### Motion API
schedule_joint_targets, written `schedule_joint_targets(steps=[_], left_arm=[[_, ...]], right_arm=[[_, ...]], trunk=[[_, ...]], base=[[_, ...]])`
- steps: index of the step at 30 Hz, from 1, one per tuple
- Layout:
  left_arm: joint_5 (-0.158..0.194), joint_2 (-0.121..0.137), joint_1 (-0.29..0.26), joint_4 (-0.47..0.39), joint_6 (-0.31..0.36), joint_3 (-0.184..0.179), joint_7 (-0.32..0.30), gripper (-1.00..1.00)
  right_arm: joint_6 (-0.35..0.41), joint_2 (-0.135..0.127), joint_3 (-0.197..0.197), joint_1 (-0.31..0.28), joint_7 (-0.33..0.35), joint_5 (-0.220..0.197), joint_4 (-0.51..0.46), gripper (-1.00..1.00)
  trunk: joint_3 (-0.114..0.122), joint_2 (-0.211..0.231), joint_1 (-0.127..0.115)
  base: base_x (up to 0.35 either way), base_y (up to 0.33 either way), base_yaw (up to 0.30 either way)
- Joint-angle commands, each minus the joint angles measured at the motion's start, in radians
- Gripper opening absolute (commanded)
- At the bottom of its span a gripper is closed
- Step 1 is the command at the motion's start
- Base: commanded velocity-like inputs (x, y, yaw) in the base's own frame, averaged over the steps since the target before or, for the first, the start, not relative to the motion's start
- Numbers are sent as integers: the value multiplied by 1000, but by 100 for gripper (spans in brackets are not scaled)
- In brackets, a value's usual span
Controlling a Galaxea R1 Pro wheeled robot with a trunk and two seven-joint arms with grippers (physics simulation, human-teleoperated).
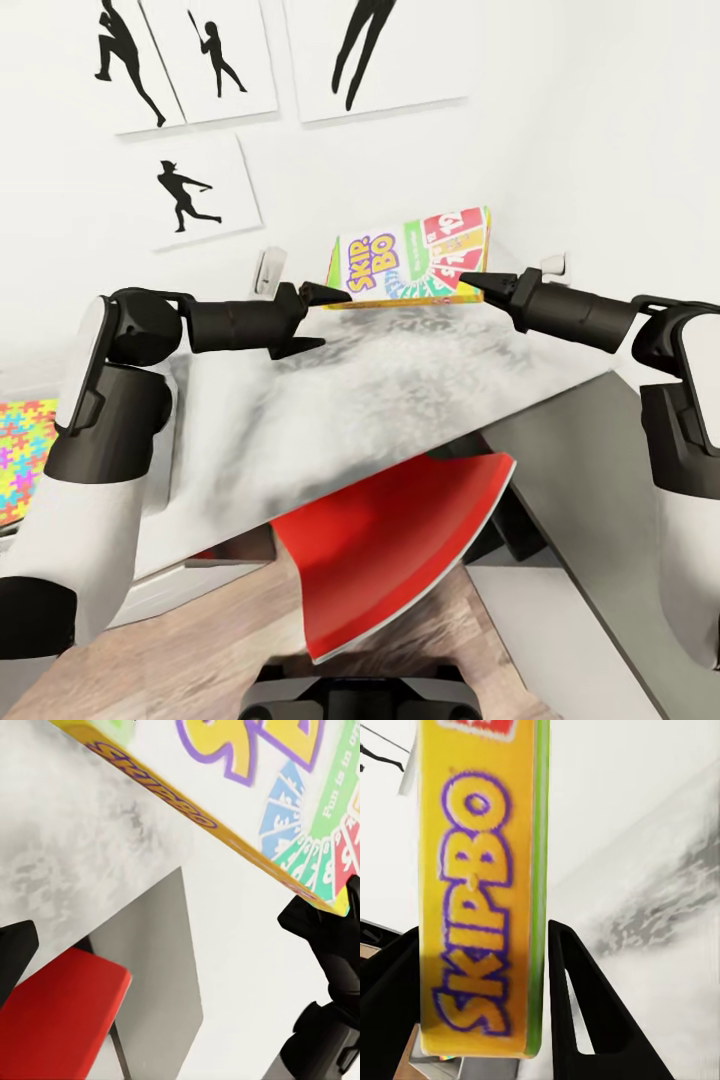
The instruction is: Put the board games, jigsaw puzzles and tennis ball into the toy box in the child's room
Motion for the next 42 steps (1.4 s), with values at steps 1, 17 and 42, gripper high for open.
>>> schedule_joint_targets(steps=[1,17,42], left_arm=[[9,1,-1,0,4,0,10,100],[9,-2,6,0,53,0,5,100],[8,18,70,0,67,32,4,100]], right_arm=[[1,-1,1,0,-10,-11,-1,-100],[1,-1,0,2,-10,-18,-1,-100],[1,-119,7,71,-8,-178,-1,-100]], trunk=[[0,-2,1],[23,-2,1],[60,-2,1]], base=[[0,0,85],[0,0,88],[0,0,94]])
